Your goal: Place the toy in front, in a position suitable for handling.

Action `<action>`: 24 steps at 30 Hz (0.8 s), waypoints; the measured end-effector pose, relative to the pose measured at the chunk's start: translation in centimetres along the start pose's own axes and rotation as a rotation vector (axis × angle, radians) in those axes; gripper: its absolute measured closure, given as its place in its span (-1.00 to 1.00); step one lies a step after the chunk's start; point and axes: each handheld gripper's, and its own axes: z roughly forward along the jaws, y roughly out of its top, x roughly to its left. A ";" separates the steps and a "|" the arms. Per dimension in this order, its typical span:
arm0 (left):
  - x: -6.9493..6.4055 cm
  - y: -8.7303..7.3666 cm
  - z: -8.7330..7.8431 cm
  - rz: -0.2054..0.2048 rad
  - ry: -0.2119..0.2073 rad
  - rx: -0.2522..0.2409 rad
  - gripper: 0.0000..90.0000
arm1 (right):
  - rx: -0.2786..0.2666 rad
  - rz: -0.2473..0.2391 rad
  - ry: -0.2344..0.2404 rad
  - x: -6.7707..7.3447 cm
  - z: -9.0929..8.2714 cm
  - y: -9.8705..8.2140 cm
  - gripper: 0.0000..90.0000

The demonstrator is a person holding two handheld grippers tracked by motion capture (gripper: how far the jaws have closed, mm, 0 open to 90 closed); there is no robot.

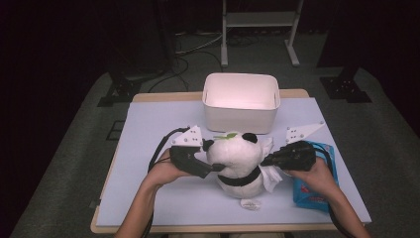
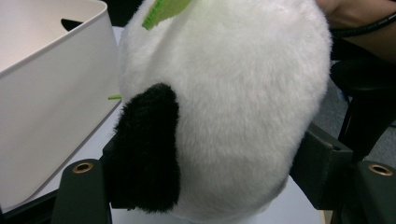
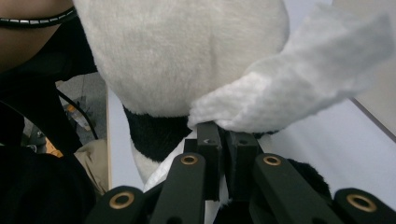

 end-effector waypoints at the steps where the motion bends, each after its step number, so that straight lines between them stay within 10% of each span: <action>1: 0.1 -0.3 0.0 -0.004 -0.002 0.005 -0.37 | 0.000 -0.001 -0.001 0.0 0.0 0.0 0.89; 24: -0.3 0.0 0.9 0.014 -0.013 0.010 -0.37 | -0.109 -0.069 -0.002 1.5 -3.2 2.9 0.89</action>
